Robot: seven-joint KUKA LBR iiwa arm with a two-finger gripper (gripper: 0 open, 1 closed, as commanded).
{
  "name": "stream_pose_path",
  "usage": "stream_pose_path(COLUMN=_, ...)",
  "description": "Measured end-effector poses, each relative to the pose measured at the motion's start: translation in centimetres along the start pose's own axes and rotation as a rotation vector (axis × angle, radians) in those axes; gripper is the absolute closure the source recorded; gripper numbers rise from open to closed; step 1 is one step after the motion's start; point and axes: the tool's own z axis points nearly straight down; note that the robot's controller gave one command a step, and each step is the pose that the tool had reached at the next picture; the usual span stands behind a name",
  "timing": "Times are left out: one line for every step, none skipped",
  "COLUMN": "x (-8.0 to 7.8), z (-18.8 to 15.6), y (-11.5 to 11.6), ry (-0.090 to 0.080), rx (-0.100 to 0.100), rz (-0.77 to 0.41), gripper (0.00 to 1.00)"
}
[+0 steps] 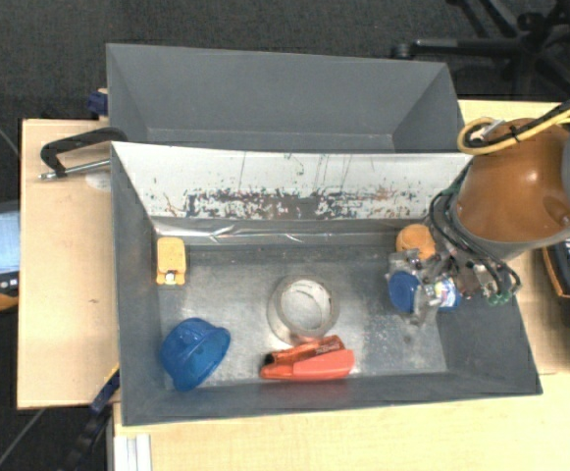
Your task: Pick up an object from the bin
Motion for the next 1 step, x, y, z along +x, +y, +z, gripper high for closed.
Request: stream_pose_path(x=0.0, z=-0.74, y=0.04, ry=0.0, rx=-0.001, rz=0.001, gripper=1.0)
